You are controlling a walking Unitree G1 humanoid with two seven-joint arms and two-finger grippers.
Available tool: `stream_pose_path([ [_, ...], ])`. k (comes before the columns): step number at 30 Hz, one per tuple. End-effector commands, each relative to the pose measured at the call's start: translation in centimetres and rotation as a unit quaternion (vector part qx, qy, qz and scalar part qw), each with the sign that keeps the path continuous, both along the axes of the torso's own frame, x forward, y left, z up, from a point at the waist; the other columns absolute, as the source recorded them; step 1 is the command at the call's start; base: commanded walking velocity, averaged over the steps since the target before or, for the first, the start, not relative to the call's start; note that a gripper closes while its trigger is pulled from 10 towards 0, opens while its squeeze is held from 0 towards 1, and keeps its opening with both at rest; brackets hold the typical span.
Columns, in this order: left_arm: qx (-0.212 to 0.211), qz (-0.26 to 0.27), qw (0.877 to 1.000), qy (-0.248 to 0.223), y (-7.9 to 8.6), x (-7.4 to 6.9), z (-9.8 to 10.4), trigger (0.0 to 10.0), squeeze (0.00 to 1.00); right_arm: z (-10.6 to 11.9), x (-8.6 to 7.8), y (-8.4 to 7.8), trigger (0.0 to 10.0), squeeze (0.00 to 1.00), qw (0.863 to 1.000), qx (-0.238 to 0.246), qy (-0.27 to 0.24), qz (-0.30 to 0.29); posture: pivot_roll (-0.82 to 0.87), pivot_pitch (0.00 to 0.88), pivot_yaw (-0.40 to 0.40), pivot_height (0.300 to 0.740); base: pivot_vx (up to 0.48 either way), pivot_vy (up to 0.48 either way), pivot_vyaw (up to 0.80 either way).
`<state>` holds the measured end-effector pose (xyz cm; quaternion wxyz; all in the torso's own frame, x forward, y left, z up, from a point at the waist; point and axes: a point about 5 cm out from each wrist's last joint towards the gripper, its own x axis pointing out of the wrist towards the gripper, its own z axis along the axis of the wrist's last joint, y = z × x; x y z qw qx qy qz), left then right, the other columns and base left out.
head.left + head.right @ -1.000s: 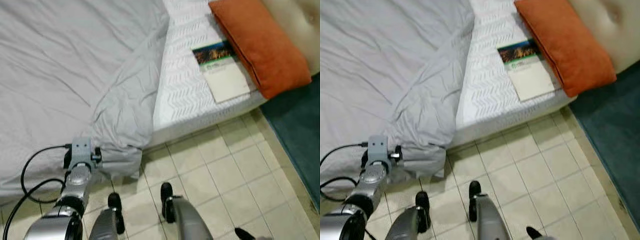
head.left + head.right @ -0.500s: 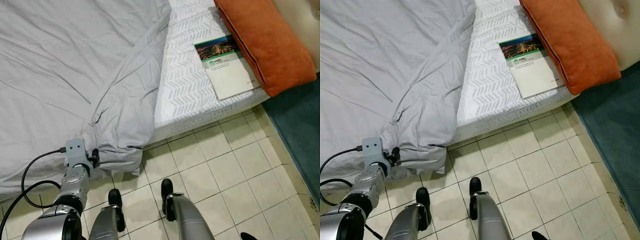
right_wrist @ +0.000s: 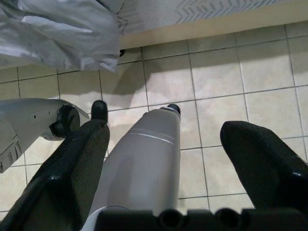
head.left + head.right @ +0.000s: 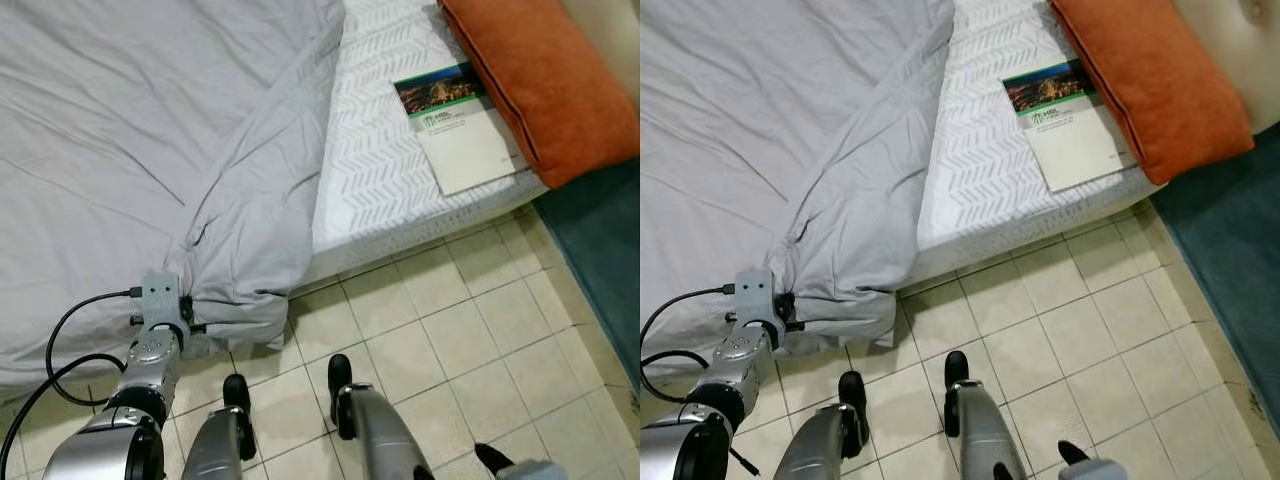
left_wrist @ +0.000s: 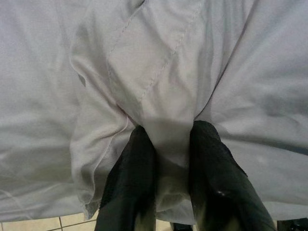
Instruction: Clean up the room
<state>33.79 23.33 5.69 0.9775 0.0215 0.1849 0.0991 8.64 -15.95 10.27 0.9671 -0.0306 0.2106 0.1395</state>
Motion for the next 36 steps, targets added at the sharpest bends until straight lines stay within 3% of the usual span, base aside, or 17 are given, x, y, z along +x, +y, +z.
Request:
stream_pose_path([
  [1,0.0,0.015,0.999,0.044,0.7,-1.7,-2.0,0.0,0.0,-0.9,-0.8,-0.1,10.0,0.0,0.999,-0.003,0.035,-0.007,-0.36,0.609,-0.081,0.74,0.0,0.0,0.0],
  [6,-0.001,0.011,0.999,0.043,0.6,-1.6,-2.0,0.0,0.0,-1.0,-0.7,-0.1,10.0,0.0,0.999,-0.003,0.033,-0.007,-0.36,0.609,-0.081,0.74,0.0,0.0,0.0],
  [7,0.009,-0.043,0.998,0.037,-1.7,-1.2,-2.2,0.0,0.0,-2.0,1.0,0.0,10.0,0.0,1.0,-0.004,0.011,-0.008,-0.26,0.468,0.018,0.74,0.0,0.0,0.0],
  [8,0.024,-0.1,0.994,0.029,-3.9,-1.0,-2.3,0.0,0.0,-3.0,2.9,0.0,10.0,0.0,1.0,-0.002,-0.011,-0.01,-0.23,0.407,0.05,0.74,0.0,0.0,0.0],
  [10,0.031,-0.157,0.987,0.019,-6.5,-1.0,-2.5,0.0,0.0,-4.6,5.8,0.0,10.0,0.0,0.999,0.001,-0.038,-0.011,-0.21,0.343,0.075,0.74,0.0,0.0,0.0],
  [13,0.046,-0.178,0.983,0.012,-7.1,-0.9,-2.4,0.0,0.0,-5.4,6.8,-0.2,10.0,0.0,0.999,0.0,-0.046,-0.001,-0.2,0.307,0.094,0.74,0.0,0.0,0.0],
  [14,0.046,-0.184,0.982,0.015,-7.4,-0.8,-2.3,0.0,0.0,-6.7,8.4,-0.6,10.0,0.0,0.999,-0.025,-0.047,0.003,-0.18,0.211,0.138,0.74,0.0,0.0,0.0],
  [15,0.04,-0.183,0.982,0.01,-7.6,-0.6,-2.0,0.0,0.0,-6.9,9.0,-1.0,10.0,0.0,0.998,-0.033,-0.051,-0.003,-0.18,0.211,0.138,0.74,0.0,0.0,0.0],
  [16,0.036,-0.184,0.982,0.008,-7.7,-0.4,-1.8,2.0,0.0,-7.1,9.8,-1.1,10.0,0.0,0.998,-0.038,-0.053,-0.009,-0.17,0.178,0.152,0.74,0.0,0.0,0.0],
  [17,0.036,-0.184,0.982,0.008,-7.7,-0.4,-1.8,2.0,0.0,-7.1,9.8,-1.1,10.0,0.0,0.998,-0.038,-0.053,-0.009,-0.17,0.178,0.152,0.74,0.0,0.0,0.0],
  [18,0.045,-0.195,0.98,0.0,-8.1,-0.1,-1.4,10.0,0.0,-7.0,10.6,-1.4,10.0,0.0,0.997,-0.039,-0.062,-0.021,-0.17,0.151,0.167,0.74,0.0,0.0,0.0],
  [21,0.051,-0.214,0.975,-0.006,-8.9,0.3,-0.9,10.0,0.0,-7.0,11.9,-1.6,10.0,0.0,0.996,-0.041,-0.075,-0.035,-0.18,0.119,0.174,0.74,0.0,-0.32,0.0],
  [22,0.064,-0.233,0.97,-0.012,-9.8,0.6,-0.5,10.0,0.0,-7.0,13.0,-1.8,10.0,0.0,0.994,-0.044,-0.09,-0.039,-0.18,0.103,0.176,0.74,0.0,-0.48,0.0],
  [24,0.064,-0.243,0.968,-0.016,-10.7,0.8,-0.2,10.0,0.0,-6.9,13.5,-2.0,10.0,0.0,0.993,-0.05,-0.101,-0.029,-0.21,0.09,0.166,0.74,0.0,-0.48,0.0],
  [36,0.035,-0.25,0.967,-0.009,-13.5,0.5,-0.5,10.0,0.0,-7.3,13.4,-3.0,10.0,0.0,0.992,-0.07,-0.106,0.001,-0.24,0.089,0.131,0.74,0.0,-0.48,0.0],
])
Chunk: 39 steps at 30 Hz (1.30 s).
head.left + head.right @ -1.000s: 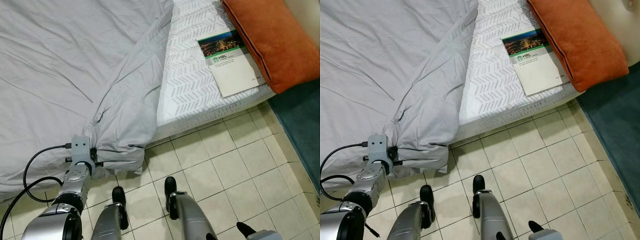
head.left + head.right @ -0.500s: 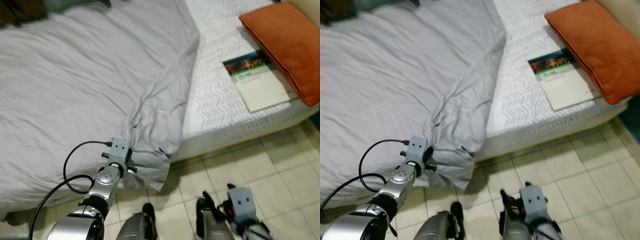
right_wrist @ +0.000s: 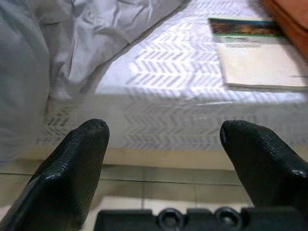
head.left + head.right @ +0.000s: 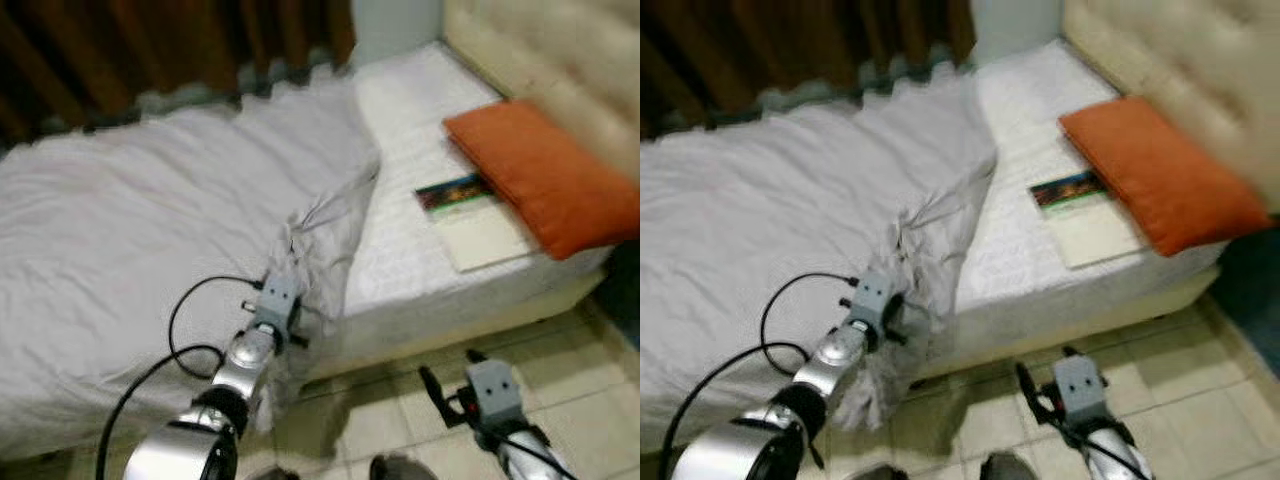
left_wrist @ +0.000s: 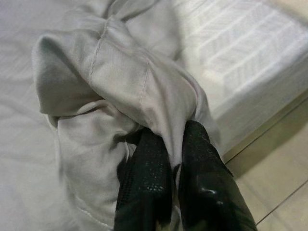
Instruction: Clean up the room
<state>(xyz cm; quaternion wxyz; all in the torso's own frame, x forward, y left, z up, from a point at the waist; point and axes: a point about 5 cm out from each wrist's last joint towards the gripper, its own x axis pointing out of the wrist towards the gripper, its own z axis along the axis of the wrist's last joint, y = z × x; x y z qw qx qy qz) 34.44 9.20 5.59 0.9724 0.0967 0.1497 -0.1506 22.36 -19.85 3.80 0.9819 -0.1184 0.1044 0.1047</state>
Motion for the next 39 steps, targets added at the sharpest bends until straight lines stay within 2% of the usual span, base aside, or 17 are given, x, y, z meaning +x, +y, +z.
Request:
stream_pose_path([
  [1,0.007,0.008,1.0,0.01,0.6,-0.1,-0.4,10.0,0.0,-0.8,-0.3,0.9,10.0,0.0,1.0,0.005,0.015,0.015,-0.24,0.089,0.131,0.74,0.0,-0.48,0.0],
  [3,0.012,-0.01,1.0,0.006,-0.4,-0.1,-0.1,10.0,0.0,-0.8,0.0,1.0,10.0,0.0,1.0,0.005,0.011,0.018,-0.24,0.086,0.135,0.74,0.0,-0.48,0.0],
  [7,0.016,-0.028,0.999,0.01,-0.9,-0.4,-0.4,10.0,0.0,-0.8,0.4,1.2,10.0,0.0,1.0,0.005,0.008,0.022,-0.25,0.082,0.143,0.74,0.0,-0.48,0.0],
  [11,0.054,-0.085,0.995,0.028,-2.0,-2.1,-2.3,10.0,0.0,-0.9,0.5,1.4,10.0,0.0,1.0,0.006,0.009,0.024,-0.25,0.074,0.152,0.74,0.0,-0.48,0.0],
  [18,0.075,-0.132,0.985,0.083,-3.4,-5.1,-5.3,10.0,0.0,-1.3,0.3,1.6,10.0,0.0,0.999,0.004,0.015,0.033,-0.26,0.077,0.152,0.74,0.0,-0.48,0.0],
  [21,0.116,-0.161,0.974,0.107,-4.4,-6.3,-6.3,10.0,0.0,-1.3,0.4,1.8,10.0,0.0,0.999,0.001,0.017,0.043,-0.26,0.079,0.14,0.74,0.0,-0.16,0.0],
  [22,0.116,-0.161,0.974,0.107,-4.4,-6.3,-6.3,10.0,0.0,-1.3,0.4,1.8,10.0,0.0,0.999,0.001,0.017,0.043,-0.26,0.079,0.14,0.74,0.0,0.0,0.0],
  [24,0.136,-0.183,0.966,0.121,-5.4,-7.1,-6.8,10.0,0.0,-1.3,0.6,2.1,10.0,0.0,0.998,-0.003,0.018,0.056,-0.26,0.081,0.131,0.74,0.0,0.0,0.0],
  [28,0.109,-0.18,0.97,0.121,-6.6,-7.0,-6.3,10.0,0.0,-1.2,0.7,2.3,10.0,0.0,0.998,-0.008,0.018,0.067,-0.27,0.081,0.128,0.74,0.0,0.0,0.0],
  [29,0.092,-0.179,0.973,0.11,-7.6,-6.6,-5.6,10.0,0.0,-1.2,0.8,2.3,10.0,0.0,0.997,-0.011,0.018,0.071,-0.27,0.079,0.127,0.74,0.0,0.0,0.0],
  [35,0.082,-0.191,0.974,0.094,-8.9,-6.3,-4.6,10.0,0.0,-1.2,0.7,2.3,10.0,0.0,0.997,-0.015,0.018,0.073,-0.27,0.08,0.127,0.74,0.0,0.0,0.0],
  [36,0.071,-0.195,0.972,0.106,-9.3,-6.5,-4.7,10.0,1.0,-1.4,0.6,2.4,10.0,0.0,0.997,-0.017,0.023,0.076,-0.28,0.082,0.133,0.74,0.0,0.0,0.0],
  [39,0.062,-0.194,0.972,0.114,-9.4,-6.6,-4.7,10.0,1.0,-1.5,0.5,2.4,10.0,0.0,0.997,-0.018,0.026,0.077,-0.28,0.084,0.135,0.74,0.0,0.0,0.0],
])
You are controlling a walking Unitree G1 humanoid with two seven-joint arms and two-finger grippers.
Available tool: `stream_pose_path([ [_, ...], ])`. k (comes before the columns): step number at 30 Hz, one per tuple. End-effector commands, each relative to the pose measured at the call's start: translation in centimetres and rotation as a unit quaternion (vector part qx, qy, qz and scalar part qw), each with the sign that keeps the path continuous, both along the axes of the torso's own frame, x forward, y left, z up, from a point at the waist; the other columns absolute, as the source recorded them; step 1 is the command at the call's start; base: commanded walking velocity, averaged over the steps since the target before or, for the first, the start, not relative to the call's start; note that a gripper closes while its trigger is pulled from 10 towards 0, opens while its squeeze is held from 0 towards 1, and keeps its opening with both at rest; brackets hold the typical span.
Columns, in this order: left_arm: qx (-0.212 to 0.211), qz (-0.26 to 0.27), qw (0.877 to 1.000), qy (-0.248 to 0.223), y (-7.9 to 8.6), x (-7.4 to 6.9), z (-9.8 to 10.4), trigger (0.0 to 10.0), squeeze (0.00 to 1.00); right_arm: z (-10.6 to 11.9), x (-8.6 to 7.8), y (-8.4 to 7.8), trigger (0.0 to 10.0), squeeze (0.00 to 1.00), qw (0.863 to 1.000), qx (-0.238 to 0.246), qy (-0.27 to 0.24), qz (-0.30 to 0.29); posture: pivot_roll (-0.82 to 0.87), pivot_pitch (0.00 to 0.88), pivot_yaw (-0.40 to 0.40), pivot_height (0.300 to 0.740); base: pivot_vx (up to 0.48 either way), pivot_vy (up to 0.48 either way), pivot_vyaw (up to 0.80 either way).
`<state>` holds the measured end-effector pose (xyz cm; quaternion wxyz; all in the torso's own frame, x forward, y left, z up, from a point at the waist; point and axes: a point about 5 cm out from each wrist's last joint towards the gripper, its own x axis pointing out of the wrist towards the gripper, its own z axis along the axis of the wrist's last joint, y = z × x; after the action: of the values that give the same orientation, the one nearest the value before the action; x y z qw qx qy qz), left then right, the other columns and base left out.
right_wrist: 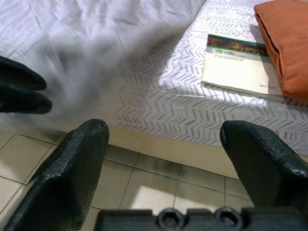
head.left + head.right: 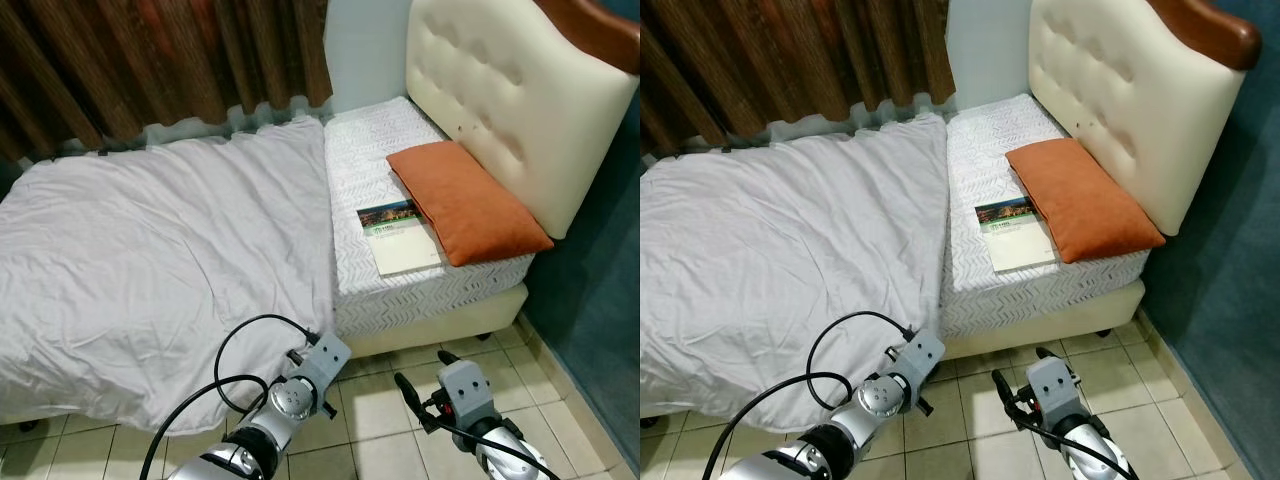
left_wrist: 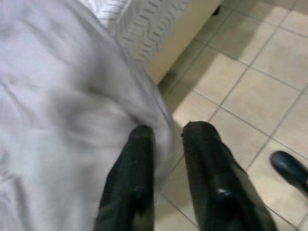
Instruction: Clean up the room
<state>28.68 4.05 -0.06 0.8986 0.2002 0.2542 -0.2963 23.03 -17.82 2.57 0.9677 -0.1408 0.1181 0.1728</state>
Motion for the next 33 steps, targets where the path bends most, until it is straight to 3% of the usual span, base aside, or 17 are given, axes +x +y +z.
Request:
stream_pose_path([
  [1,-0.056,-0.023,0.998,0.022,-4.2,-0.8,0.9,10.0,1.0,-0.3,-0.1,0.5,10.0,0.0,1.0,0.0,0.006,0.008,-0.27,0.08,0.139,0.74,0.0,0.0,0.0],
  [4,-0.075,-0.014,0.997,0.02,-3.8,-0.4,1.2,10.0,1.0,-0.2,0.1,0.6,10.0,0.0,1.0,0.005,0.001,0.005,-0.26,0.073,0.144,0.74,0.0,0.0,0.0],
  [10,-0.112,0.023,0.991,-0.065,-0.7,2.2,3.2,10.0,1.0,0.6,1.0,0.1,10.0,0.0,0.999,0.038,-0.019,-0.031,-0.22,0.045,0.144,0.74,0.0,0.0,0.0],
  [11,-0.131,0.068,0.983,-0.114,2.4,3.0,3.9,10.0,1.0,1.0,1.3,-0.2,10.0,0.0,0.997,0.046,-0.029,-0.048,-0.17,0.013,0.136,0.74,0.0,0.0,0.0],
  [12,-0.131,0.068,0.983,-0.114,2.4,3.0,3.9,10.0,1.0,1.0,1.3,-0.2,10.0,0.0,0.997,0.046,-0.029,-0.048,-0.17,0.013,0.136,0.74,0.0,0.0,0.0],
  [13,-0.154,0.122,0.969,-0.152,5.8,3.0,4.4,10.0,1.0,1.4,1.7,-0.3,10.0,0.0,0.996,0.059,-0.037,-0.064,-0.14,0.0,0.129,0.74,0.0,0.0,0.0],
  [15,-0.161,0.139,0.964,-0.159,6.8,2.9,4.4,10.0,1.0,1.5,1.8,-0.3,10.0,0.0,0.995,0.063,-0.038,-0.069,-0.13,0.0,0.126,0.74,0.0,0.0,0.0],
  [17,-0.181,0.198,0.946,-0.181,9.3,2.3,4.8,10.0,1.0,1.9,2.4,-0.4,10.0,0.0,0.99,0.094,-0.041,-0.092,-0.08,0.0,0.108,0.74,0.0,0.0,0.0],
  [18,-0.181,0.198,0.946,-0.181,9.3,2.3,4.8,10.0,1.0,1.9,2.4,-0.4,10.0,0.0,0.99,0.094,-0.041,-0.092,-0.08,0.0,0.108,0.74,0.0,0.0,0.0],
  [20,-0.191,0.247,0.924,-0.219,11.6,1.5,5.9,10.0,1.0,2.5,3.2,-0.6,10.0,0.0,0.983,0.125,-0.049,-0.125,-0.04,0.0,0.089,0.74,0.0,0.0,0.0],
  [21,-0.191,0.247,0.924,-0.219,11.6,1.5,5.9,10.0,1.0,2.5,3.2,-0.6,10.0,0.0,0.983,0.125,-0.049,-0.125,-0.04,0.0,0.089,0.74,0.0,0.0,0.0],
  [22,-0.194,0.265,0.915,-0.234,12.5,1.2,6.5,10.0,1.0,2.8,3.7,-0.6,10.0,0.0,0.98,0.136,-0.053,-0.132,-0.03,0.0,0.081,0.74,0.0,0.0,0.0],
  [23,-0.183,0.272,0.911,-0.248,12.9,1.2,6.8,10.0,0.82,3.0,4.2,-0.4,10.0,0.0,0.979,0.143,-0.057,-0.133,0.0,0.0,0.067,0.74,0.0,0.0,0.0],
  [24,-0.16,0.272,0.912,-0.261,13.1,1.3,7.1,10.0,0.0,3.1,4.9,-0.1,10.0,0.0,0.978,0.149,-0.059,-0.132,0.02,0.0,0.056,0.74,0.0,0.0,0.0],
  [26,-0.149,0.269,0.914,-0.263,13.0,1.5,7.1,10.0,0.0,3.1,5.1,0.0,10.0,0.0,0.978,0.151,-0.059,-0.132,0.02,0.0,0.054,0.74,0.0,0.0,0.0],
  [28,-0.171,0.264,0.913,-0.26,12.6,1.6,7.4,10.0,0.0,3.6,5.7,0.5,10.0,0.0,0.978,0.154,-0.067,-0.123,0.04,0.0,0.044,0.74,0.0,0.0,0.0],
  [33,-0.179,0.288,0.912,-0.23,12.6,-0.1,6.6,10.0,0.0,3.9,6.2,0.6,10.0,0.0,0.977,0.166,-0.063,-0.118,0.05,0.0,0.028,0.74,0.152,0.316,0.12],
])
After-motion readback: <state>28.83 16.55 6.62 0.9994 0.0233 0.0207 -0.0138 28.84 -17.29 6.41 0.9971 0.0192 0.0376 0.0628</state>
